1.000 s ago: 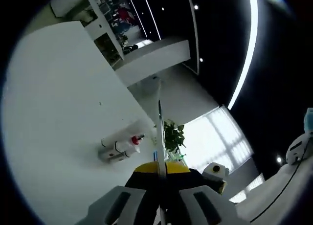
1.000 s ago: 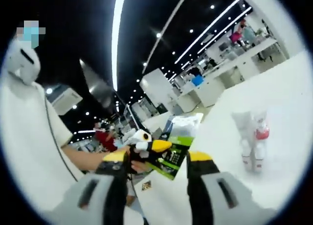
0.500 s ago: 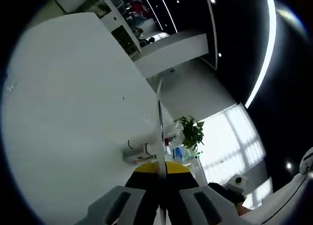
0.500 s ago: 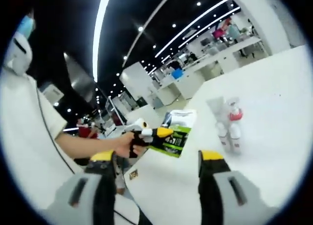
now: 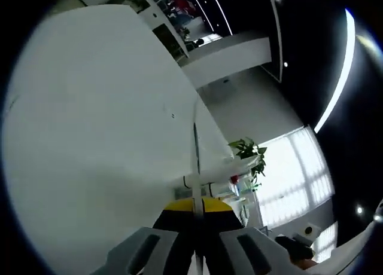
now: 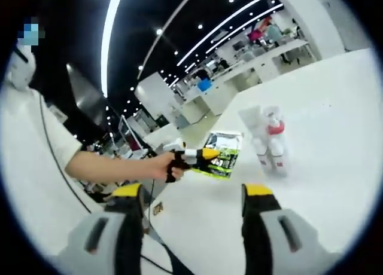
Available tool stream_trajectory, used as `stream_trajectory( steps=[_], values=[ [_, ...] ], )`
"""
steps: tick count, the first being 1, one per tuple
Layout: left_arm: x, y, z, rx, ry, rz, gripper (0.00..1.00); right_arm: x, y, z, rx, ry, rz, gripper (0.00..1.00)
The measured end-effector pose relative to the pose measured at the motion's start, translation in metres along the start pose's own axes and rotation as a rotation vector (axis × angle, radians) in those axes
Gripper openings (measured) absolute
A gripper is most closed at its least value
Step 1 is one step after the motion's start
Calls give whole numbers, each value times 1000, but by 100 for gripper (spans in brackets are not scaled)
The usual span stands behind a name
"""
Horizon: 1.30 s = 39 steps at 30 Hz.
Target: Arrange the skincare products in the storage area until every visible bottle or jar stands upright without overlapping.
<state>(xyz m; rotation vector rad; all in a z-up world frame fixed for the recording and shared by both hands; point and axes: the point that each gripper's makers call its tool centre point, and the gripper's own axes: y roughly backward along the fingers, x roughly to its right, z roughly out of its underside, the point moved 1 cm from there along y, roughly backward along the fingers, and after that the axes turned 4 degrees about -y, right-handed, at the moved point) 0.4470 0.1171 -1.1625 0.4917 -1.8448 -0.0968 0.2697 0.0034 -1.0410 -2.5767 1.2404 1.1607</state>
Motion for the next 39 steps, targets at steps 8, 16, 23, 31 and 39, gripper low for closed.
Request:
stream_trajectory(
  steps=[8, 16, 23, 31, 39],
  values=[
    [-20, -26, 6, -46, 40, -34, 1, 10, 1, 10, 2, -41, 58, 64],
    [-39, -43, 14, -82, 72, -76, 1, 15, 7, 20, 2, -82, 116, 63],
    [-52, -49, 15, -92, 93, -110, 2, 21, 7, 26, -16, -103, 146, 62],
    [-61, -59, 18, -88, 109, -155, 4, 22, 8, 28, -8, -104, 159, 62],
    [-59, -55, 14, -71, 128, -167, 13, 20, 7, 25, -4, -95, 158, 62]
  ],
)
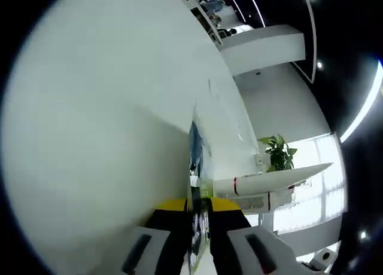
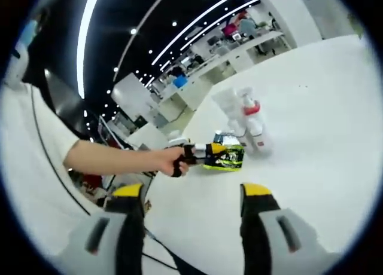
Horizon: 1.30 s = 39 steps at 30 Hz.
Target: Arrange the skincare products in the storage area until every visible bottle or jar stands upright without overlapping.
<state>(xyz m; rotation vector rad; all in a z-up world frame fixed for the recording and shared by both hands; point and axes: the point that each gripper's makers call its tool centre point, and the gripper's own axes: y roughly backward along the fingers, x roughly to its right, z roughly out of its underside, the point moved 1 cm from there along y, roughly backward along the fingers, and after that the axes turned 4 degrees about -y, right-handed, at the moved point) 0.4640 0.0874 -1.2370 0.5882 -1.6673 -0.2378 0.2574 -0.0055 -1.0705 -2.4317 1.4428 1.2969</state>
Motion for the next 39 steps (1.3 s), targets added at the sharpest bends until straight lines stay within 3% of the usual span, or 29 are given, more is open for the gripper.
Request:
stream_trajectory(
  steps=[12, 16, 19, 23, 31, 39],
  values=[
    [-5, 23, -7, 8, -25, -59, 22, 1, -3, 5, -10, 3, -31, 62],
    [-4, 25, -1, -15, -66, -80, 25, 2, -1, 9, -19, 7, -35, 62],
    [-5, 24, -4, -16, -144, -132, 25, 3, 2, 9, -15, 8, -35, 61],
    [-1, 13, -3, -42, -146, -127, 26, 1, 10, 9, -2, 14, -23, 61],
    [-1, 12, -3, -98, -257, -237, 26, 12, 23, 23, 22, -34, 8, 60],
    [-4, 24, -10, -107, -327, -285, 39, 9, 22, 18, 31, -25, -6, 60]
  ],
)
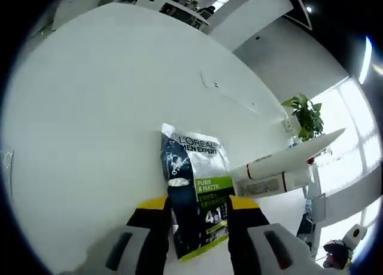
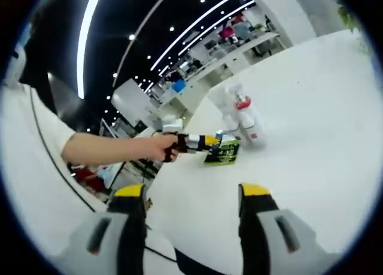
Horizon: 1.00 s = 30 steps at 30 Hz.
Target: Arrange the skincare products in the storage area until every visible bottle or jar stands upright without overlapping.
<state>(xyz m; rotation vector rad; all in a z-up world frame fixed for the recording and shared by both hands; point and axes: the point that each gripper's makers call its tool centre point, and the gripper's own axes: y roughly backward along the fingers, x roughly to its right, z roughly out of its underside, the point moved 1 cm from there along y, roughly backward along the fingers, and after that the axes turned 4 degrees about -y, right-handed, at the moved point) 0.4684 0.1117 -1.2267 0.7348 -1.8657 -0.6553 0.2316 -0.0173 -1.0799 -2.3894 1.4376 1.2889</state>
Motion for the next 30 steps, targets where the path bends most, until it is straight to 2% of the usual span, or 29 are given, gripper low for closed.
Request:
stream_trajectory(
  steps=[6, 11, 14, 16, 17, 18, 20, 22, 23, 27, 30],
  values=[
    [-1, 11, -6, 28, -15, 13, 42, -3, -5, 0, -14, 19, -16, 60],
    [-10, 32, -13, 72, -74, 4, 43, -5, -9, 5, -30, 18, -34, 60],
    [-36, 52, -23, 110, -133, -73, 46, -4, -14, 9, -53, 17, -41, 60],
    [-59, 71, -30, 150, -141, -152, 48, -6, -17, 11, -73, 15, -49, 60],
    [-63, 74, -32, 157, -145, -167, 50, -7, -17, 11, -76, 18, -51, 60],
    [-80, 85, -36, 174, -159, -224, 50, -9, -18, 9, -74, 36, -56, 60],
    [-99, 98, -40, 190, -164, -285, 53, -10, -18, 8, -75, 37, -57, 60],
    [-123, 118, -50, 260, -166, -388, 62, -6, -19, 10, -77, 26, -54, 60],
    [-133, 127, -50, 273, -153, -432, 65, -5, -20, 12, -80, 22, -50, 60],
    [-165, 145, -49, 270, -150, -551, 73, 0, -24, 11, -82, 9, -42, 59],
    [-179, 148, -45, 250, -144, -580, 76, 2, -28, 8, -88, 1, -35, 59]
  ],
)
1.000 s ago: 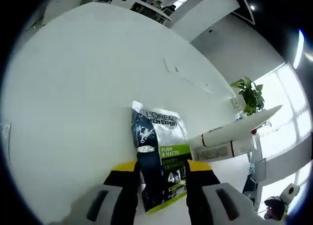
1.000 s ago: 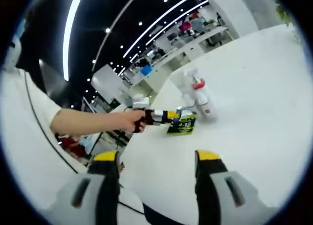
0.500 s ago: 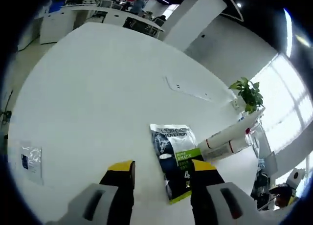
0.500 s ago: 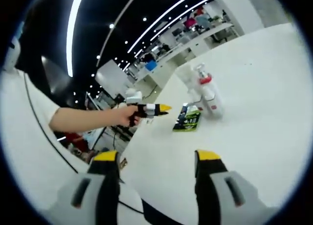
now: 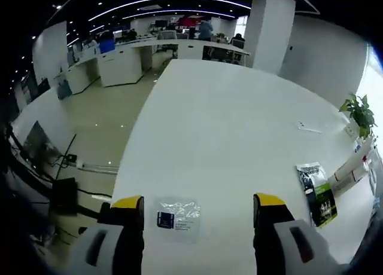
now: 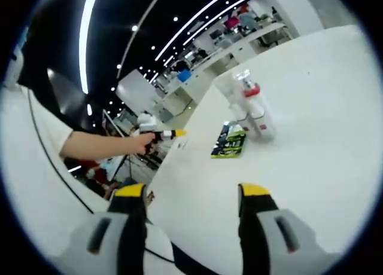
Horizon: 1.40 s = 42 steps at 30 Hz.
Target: Arrange the skincare products in the storage area until every visible bottle or jar stands upright without overlapping.
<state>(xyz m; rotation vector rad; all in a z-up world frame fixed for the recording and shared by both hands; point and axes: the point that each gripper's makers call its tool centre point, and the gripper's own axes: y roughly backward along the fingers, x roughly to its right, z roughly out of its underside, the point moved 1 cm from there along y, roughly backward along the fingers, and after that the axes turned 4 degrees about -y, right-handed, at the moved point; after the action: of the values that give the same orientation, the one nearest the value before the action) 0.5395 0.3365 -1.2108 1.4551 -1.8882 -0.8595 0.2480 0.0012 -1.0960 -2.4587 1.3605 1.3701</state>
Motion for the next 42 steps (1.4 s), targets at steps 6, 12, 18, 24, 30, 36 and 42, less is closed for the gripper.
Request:
stream_trajectory(
  steps=[6, 12, 18, 24, 30, 36, 42],
  values=[
    [-12, -11, 21, -88, 3, -7, 76, 5, -7, -4, -11, -7, 10, 59],
    [-16, -18, 30, -139, -68, -4, 72, 4, -20, -6, -47, -19, 0, 59],
    [-17, -22, 34, -140, -122, -4, 67, 0, -21, -6, -113, 20, -2, 59],
    [-20, -21, 32, -131, -86, -13, 50, 2, -15, -8, -120, 26, 5, 58],
    [-17, -19, 36, -113, -90, -3, 38, 4, -15, -2, -141, 49, -2, 57],
    [-17, -16, 41, -95, -110, 19, 35, -1, -17, 11, -152, 67, -12, 57],
    [2, -10, 53, -85, -67, 79, 32, -11, -6, 28, -160, 81, -15, 57]
  ],
)
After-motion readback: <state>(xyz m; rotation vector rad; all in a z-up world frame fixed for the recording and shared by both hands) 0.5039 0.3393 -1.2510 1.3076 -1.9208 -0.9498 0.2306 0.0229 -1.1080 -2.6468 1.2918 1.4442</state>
